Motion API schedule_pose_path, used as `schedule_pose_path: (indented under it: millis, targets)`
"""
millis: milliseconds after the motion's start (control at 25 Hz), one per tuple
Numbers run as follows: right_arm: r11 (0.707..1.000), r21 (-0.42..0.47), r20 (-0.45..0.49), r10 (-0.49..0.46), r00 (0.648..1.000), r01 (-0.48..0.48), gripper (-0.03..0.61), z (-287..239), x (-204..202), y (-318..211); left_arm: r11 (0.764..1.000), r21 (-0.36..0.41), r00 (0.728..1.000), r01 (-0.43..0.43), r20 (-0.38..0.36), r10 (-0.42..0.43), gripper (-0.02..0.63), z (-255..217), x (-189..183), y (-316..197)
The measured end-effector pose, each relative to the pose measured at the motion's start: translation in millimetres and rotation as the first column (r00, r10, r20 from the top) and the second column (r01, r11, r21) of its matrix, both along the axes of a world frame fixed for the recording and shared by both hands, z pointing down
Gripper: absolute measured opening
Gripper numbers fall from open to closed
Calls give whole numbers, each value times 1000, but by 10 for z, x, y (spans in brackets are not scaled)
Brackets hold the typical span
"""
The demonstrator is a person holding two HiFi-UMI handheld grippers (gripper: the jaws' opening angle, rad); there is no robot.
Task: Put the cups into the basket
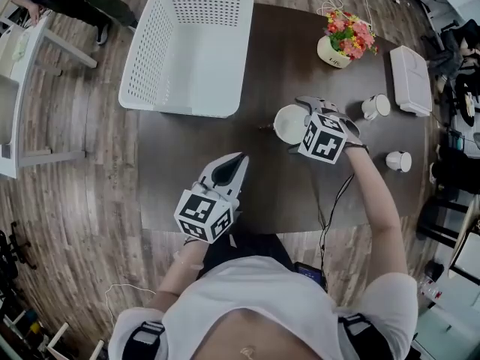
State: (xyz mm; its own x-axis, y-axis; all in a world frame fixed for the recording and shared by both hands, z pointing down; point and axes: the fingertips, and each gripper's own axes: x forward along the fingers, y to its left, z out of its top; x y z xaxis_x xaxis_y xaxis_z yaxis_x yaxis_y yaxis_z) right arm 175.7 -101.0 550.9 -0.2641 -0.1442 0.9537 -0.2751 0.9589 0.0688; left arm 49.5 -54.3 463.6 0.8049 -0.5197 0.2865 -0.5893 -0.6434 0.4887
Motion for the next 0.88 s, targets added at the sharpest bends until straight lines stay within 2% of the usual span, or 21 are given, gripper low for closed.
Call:
schedule_pose_path:
  millis: [360,520,680,880]
  targets:
    - [990,-118,-75,-88,993,79,563,242,-57,45,999,-32,1000,-12,-22,11,12,80,-12,-97]
    - [988,-130,-89,-90,992,78,563,252,-60,46,999,-43,1000,-10,-27,9,12,120,-17,-112]
    - [986,-149,-152,-96,984,73,563,291,-32,52,999,-48,1000,-11,-30,10,12,140,-5,-113]
    - [984,-159,-187,-107,976,78,563,308,-8,35,999,-48,999,-6,-33,4,12,141,-20,-124]
